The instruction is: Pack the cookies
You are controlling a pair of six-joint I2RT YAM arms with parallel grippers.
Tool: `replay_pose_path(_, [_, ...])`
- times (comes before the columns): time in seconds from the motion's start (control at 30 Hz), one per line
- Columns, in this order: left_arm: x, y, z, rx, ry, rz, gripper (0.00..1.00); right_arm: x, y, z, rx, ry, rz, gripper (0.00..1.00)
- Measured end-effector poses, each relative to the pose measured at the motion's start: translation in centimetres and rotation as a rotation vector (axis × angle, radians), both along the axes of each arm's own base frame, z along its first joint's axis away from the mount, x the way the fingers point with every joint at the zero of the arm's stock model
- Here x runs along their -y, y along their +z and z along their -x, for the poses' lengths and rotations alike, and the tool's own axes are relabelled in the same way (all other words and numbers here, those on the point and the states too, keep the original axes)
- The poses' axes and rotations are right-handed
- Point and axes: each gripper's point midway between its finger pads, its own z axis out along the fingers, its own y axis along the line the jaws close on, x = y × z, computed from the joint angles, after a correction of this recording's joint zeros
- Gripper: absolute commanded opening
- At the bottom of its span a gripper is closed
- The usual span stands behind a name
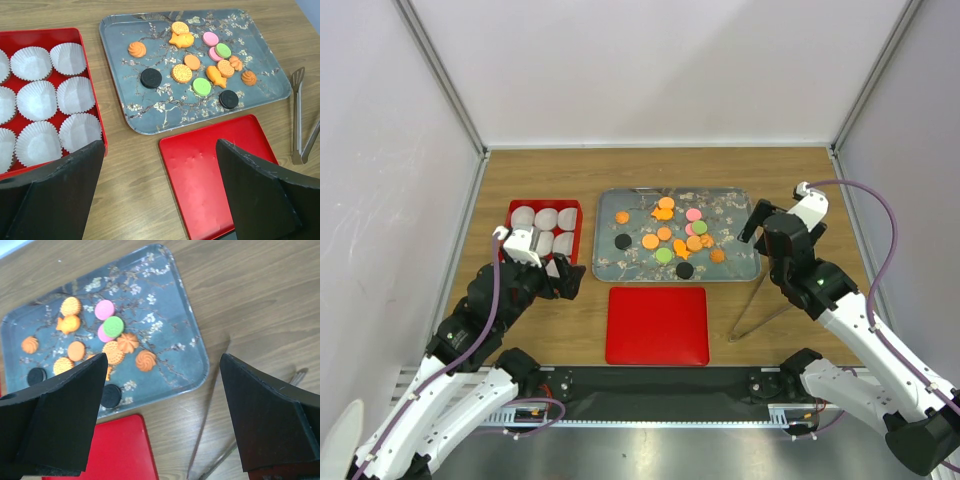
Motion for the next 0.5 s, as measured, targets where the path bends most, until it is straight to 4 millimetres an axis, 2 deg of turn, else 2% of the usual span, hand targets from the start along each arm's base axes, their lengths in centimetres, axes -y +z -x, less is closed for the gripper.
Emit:
replay_pose_path(0.3, [0.3, 0.0, 0.2, -0.002, -0.021, 0.001, 1.0, 0.8, -0.8, 0.9, -0.053, -0.024, 0.024, 1.0])
replay_pose_path(0.5, [1.4, -0.4, 0.1, -0.029, -0.061, 0.014, 1.0, 1.0, -0.3, 1.3, -0.065, -0.024, 0.027, 1.0])
